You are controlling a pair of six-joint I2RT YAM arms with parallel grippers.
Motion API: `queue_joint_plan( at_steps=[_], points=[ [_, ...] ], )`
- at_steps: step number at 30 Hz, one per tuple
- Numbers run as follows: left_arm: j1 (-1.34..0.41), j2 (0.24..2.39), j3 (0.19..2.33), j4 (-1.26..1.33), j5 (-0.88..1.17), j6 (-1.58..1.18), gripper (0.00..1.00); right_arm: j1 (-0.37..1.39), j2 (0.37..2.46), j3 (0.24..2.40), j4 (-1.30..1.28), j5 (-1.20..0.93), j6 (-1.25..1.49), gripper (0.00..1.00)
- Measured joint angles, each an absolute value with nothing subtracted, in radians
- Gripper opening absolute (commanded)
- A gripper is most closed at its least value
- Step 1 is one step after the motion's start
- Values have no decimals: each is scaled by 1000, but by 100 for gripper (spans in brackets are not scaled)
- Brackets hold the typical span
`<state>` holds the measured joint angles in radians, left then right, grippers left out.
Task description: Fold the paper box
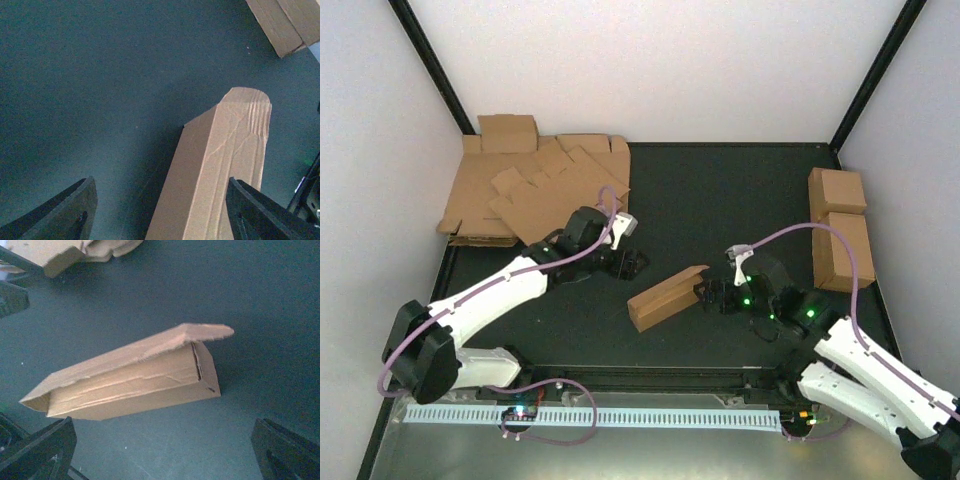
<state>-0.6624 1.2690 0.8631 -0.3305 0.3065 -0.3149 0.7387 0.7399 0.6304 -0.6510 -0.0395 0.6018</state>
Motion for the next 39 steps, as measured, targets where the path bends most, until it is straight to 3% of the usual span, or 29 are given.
queue_joint_plan(
  at_steps=[4,5,19,28,39],
  points=[
    [-662,1245,877,-356,273,-291,98,739,706,654,-652,-23,575,100],
    [-662,1233,878,-364,263,-286,99,738,699,657,-652,-18,571,99],
    [-662,987,781,-312,160,-261,99,738,572,660,-636,126,499,100],
    [-673,986,777,-290,239,-176,99,738,616,702,-635,186,445,99],
    [-810,1076,851,-326,233,31,99,738,673,775,-661,168,283,100]
  ],
)
